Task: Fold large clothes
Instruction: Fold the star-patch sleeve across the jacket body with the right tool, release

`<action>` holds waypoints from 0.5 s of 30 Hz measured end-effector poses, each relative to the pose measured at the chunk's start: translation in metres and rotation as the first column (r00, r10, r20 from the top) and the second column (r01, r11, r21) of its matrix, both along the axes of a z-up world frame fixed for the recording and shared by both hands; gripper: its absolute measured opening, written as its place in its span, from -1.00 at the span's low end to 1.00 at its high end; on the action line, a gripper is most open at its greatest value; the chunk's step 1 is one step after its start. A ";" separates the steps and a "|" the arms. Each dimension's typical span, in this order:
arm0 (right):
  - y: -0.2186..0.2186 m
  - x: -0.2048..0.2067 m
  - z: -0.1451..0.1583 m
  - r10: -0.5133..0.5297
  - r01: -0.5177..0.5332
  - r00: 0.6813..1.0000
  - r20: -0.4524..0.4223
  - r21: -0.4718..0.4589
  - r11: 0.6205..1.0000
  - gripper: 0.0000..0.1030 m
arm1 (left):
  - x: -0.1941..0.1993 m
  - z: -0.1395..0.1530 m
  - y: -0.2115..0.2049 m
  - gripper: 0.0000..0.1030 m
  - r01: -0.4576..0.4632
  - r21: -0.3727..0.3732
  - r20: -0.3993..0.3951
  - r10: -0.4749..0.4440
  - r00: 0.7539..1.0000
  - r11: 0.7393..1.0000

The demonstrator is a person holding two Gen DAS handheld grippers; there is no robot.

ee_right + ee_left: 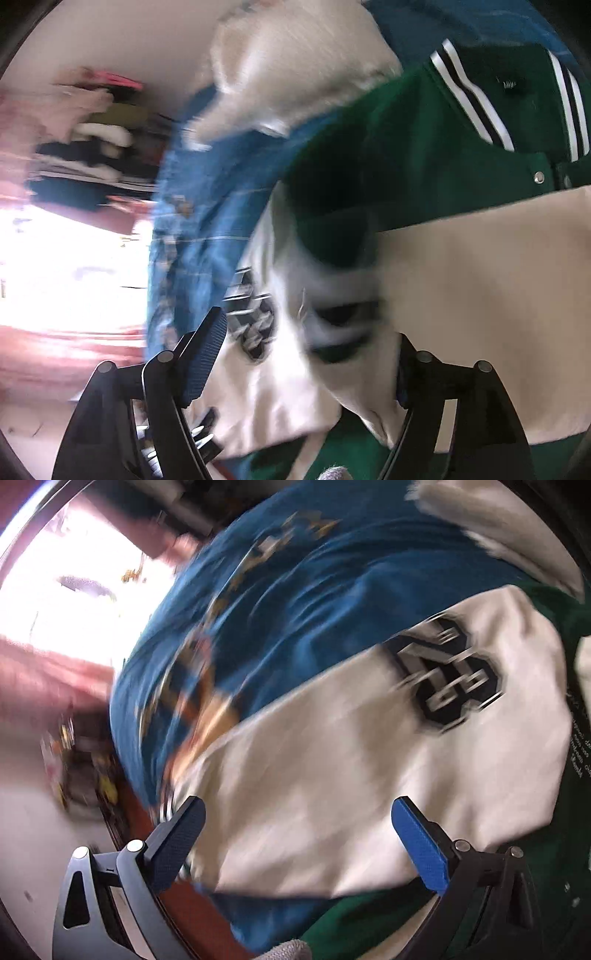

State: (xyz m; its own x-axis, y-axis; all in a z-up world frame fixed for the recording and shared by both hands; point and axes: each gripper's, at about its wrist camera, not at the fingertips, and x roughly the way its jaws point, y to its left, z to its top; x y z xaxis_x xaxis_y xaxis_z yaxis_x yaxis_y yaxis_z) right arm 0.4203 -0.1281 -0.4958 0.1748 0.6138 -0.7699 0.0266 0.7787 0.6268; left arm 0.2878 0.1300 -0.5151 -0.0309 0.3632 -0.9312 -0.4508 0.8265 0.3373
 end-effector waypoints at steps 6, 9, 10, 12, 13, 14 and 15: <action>-0.067 -0.013 -0.001 -0.048 0.036 0.993 -0.107 -0.113 0.993 0.51 | -0.094 -0.034 0.066 0.99 -0.320 -0.265 -0.064 0.314 0.947 0.910; -0.082 -0.020 -0.017 -0.072 0.052 0.984 -0.165 -0.121 0.991 0.51 | -0.123 -0.066 0.091 0.99 -0.463 -0.429 -0.087 0.475 0.876 0.776; -0.080 -0.025 -0.025 -0.072 0.048 0.981 -0.179 -0.135 0.990 0.51 | -0.128 -0.077 0.098 0.99 -0.496 -0.483 -0.090 0.522 0.848 0.722; -0.075 -0.029 -0.040 -0.076 0.047 0.978 -0.195 -0.150 0.988 0.51 | -0.132 -0.091 0.112 0.98 -0.539 -0.547 -0.075 0.604 0.794 0.641; -0.071 -0.032 -0.043 -0.079 0.049 0.976 -0.201 -0.154 0.987 0.51 | -0.132 -0.096 0.121 0.98 -0.556 -0.571 -0.046 0.652 0.757 0.604; -0.068 -0.034 -0.046 -0.084 0.051 0.976 -0.203 -0.159 0.986 0.51 | -0.130 -0.097 0.128 0.96 -0.567 -0.578 -0.016 0.687 0.727 0.587; -0.066 -0.035 -0.047 -0.088 0.054 0.976 -0.202 -0.168 0.984 0.51 | -0.126 -0.096 0.136 0.79 -0.583 -0.563 0.015 0.713 0.701 0.586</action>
